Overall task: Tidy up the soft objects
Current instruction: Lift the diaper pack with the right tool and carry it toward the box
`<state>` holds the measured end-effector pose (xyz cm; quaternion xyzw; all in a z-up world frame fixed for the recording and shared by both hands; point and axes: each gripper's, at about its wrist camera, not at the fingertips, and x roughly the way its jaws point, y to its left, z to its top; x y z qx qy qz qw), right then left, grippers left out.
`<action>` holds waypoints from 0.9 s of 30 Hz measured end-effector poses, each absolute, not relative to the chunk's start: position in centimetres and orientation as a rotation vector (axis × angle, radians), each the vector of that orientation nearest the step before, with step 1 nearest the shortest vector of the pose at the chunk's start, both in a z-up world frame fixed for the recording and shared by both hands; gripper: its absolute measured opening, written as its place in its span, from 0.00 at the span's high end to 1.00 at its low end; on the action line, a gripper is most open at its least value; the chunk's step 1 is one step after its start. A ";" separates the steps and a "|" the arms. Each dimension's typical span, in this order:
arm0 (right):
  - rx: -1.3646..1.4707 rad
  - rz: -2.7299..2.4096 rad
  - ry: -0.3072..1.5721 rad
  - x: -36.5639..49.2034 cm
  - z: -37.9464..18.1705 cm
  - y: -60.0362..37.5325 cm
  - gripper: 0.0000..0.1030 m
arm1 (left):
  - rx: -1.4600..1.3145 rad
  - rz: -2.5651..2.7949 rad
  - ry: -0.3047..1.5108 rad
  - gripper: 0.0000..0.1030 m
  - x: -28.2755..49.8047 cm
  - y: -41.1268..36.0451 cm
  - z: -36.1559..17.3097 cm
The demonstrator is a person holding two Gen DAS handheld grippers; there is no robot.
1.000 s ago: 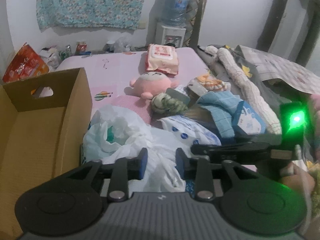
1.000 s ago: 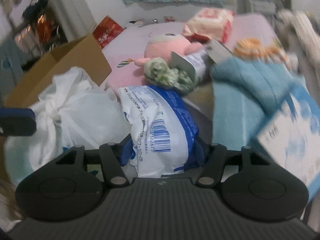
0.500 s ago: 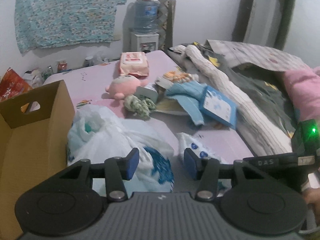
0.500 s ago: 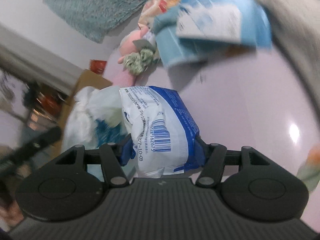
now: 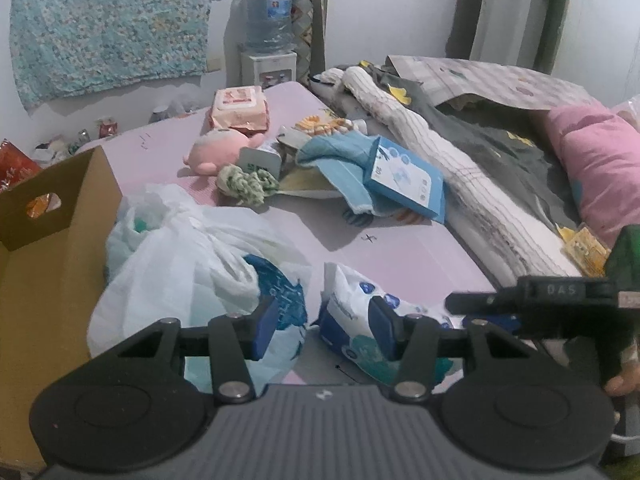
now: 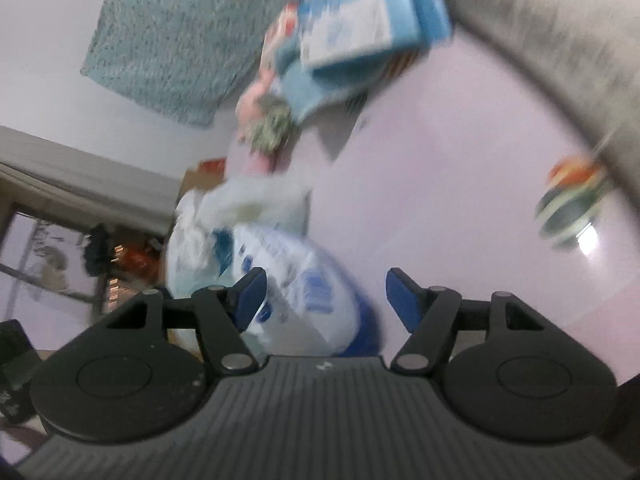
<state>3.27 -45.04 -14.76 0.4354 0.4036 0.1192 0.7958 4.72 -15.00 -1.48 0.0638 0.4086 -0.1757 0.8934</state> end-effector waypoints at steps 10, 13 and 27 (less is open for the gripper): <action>0.507 0.395 0.706 2.2 -10.2 -42.7 0.29 | 0.108 -0.334 0.883 0.51 5.3 -14.7 -2.6; 0.326 0.501 0.706 2.9 -9.1 -39.0 0.24 | 0.075 -0.304 0.890 0.54 5.8 -13.6 -2.6; 0.463 0.481 0.836 5.0 -12.1 -37.9 0.50 | -0.017 -0.327 0.894 0.61 5.7 -11.4 -3.0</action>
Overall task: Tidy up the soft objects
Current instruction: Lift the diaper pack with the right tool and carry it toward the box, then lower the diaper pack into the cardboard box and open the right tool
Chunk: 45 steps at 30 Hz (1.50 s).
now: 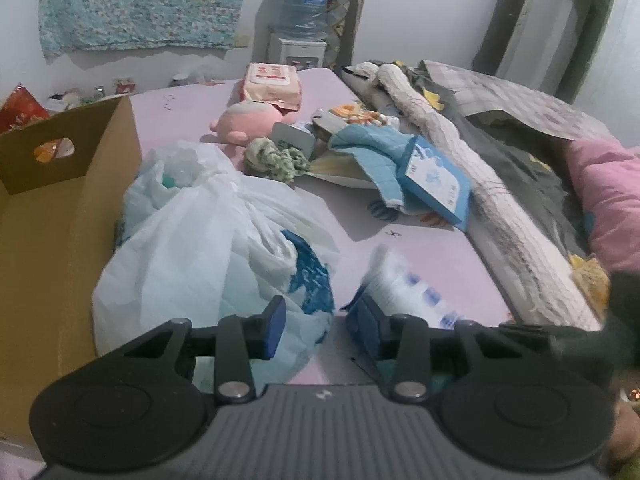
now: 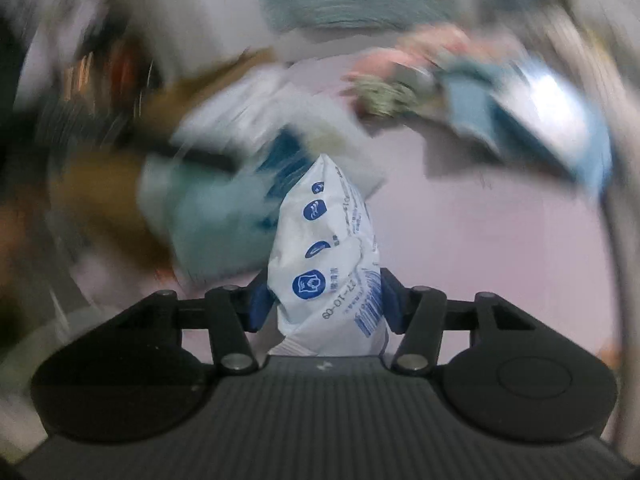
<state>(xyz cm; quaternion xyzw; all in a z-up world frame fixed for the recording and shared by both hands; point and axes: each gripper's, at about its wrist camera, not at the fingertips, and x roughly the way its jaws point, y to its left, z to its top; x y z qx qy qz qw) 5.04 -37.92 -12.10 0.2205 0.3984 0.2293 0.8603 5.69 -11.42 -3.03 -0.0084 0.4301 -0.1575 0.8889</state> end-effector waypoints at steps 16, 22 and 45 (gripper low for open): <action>0.728 0.289 0.819 4.6 -15.4 -46.3 0.32 | -0.005 -0.550 1.062 0.40 6.7 -17.0 -6.2; 0.802 0.362 0.872 6.6 -16.7 -46.4 0.35 | -0.005 -0.621 1.157 0.25 8.4 -19.8 -8.4; 0.825 0.523 0.778 9.4 -10.1 -42.8 0.59 | -0.001 -0.563 0.969 0.24 9.6 -18.5 -1.9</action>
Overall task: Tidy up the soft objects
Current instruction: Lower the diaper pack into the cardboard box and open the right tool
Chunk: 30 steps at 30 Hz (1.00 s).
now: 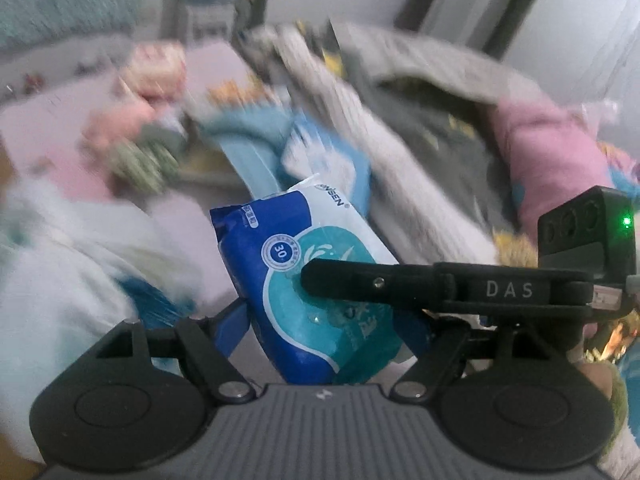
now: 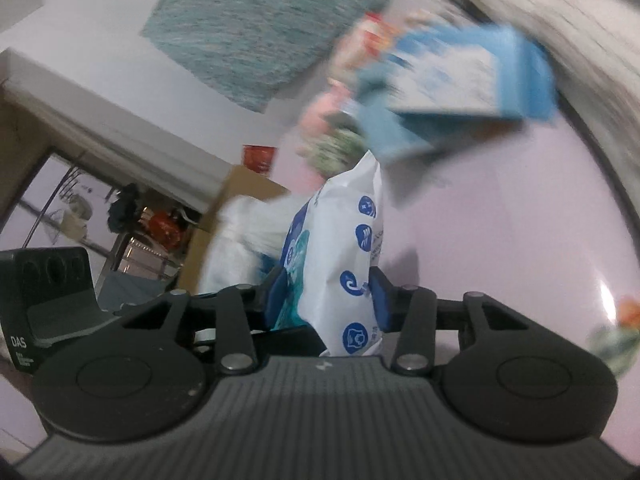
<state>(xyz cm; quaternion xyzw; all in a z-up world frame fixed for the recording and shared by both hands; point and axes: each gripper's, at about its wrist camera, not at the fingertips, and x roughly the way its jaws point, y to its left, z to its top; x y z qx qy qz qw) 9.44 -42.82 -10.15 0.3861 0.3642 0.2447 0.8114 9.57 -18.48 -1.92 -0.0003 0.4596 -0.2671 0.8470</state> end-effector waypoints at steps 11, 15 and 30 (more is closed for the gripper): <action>0.696 0.829 0.792 20.4 -1.3 -24.9 0.59 | -0.119 -0.258 0.828 0.23 12.0 -0.9 5.5; 0.718 0.879 0.907 26.1 -2.1 -16.4 0.59 | -0.180 -0.161 0.883 0.22 15.9 6.9 4.8; 0.925 0.648 1.166 38.8 -13.3 1.7 0.42 | -0.099 0.144 1.002 0.17 27.3 19.1 -1.7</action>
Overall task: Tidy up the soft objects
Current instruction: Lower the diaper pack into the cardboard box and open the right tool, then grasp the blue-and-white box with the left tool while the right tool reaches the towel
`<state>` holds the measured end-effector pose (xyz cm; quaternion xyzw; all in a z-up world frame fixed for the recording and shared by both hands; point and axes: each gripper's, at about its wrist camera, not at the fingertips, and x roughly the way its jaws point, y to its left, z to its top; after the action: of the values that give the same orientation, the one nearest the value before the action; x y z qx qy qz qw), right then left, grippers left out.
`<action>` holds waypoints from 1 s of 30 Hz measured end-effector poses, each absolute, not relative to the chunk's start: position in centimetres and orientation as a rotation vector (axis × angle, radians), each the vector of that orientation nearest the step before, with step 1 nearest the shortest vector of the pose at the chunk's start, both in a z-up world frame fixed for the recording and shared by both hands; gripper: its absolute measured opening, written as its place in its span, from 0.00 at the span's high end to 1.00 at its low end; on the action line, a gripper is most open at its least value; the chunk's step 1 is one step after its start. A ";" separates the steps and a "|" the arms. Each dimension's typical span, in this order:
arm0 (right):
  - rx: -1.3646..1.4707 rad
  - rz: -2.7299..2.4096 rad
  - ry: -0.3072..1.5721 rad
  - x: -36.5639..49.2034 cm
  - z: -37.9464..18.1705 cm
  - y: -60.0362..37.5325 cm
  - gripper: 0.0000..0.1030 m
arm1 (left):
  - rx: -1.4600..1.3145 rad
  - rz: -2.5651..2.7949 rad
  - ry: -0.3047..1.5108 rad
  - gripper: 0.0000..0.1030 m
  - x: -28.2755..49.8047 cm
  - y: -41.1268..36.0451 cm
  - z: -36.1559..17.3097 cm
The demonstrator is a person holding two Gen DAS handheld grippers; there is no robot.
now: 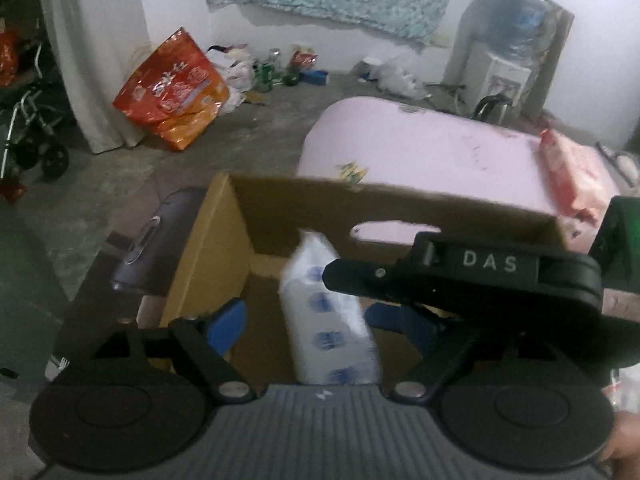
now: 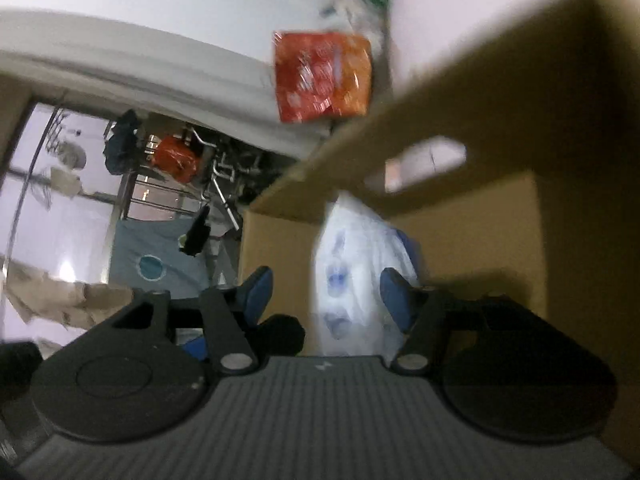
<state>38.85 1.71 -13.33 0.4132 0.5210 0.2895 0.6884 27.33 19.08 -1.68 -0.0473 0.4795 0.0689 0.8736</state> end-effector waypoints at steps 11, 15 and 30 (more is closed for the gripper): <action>1.033 0.652 1.179 38.8 -14.7 2.8 0.42 | -0.144 0.172 0.962 0.17 26.2 20.5 -0.6; 1.071 0.670 1.133 38.5 -13.3 1.3 0.41 | -0.184 0.148 0.932 0.17 24.8 20.5 0.4; 1.162 0.871 0.859 26.1 -4.4 -15.7 0.23 | -0.148 -0.127 0.763 0.10 14.6 8.0 6.6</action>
<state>26.11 -15.74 -4.39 0.5146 0.3802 0.3855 0.6649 14.56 7.97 6.63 -0.0719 0.3715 -0.0620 0.9235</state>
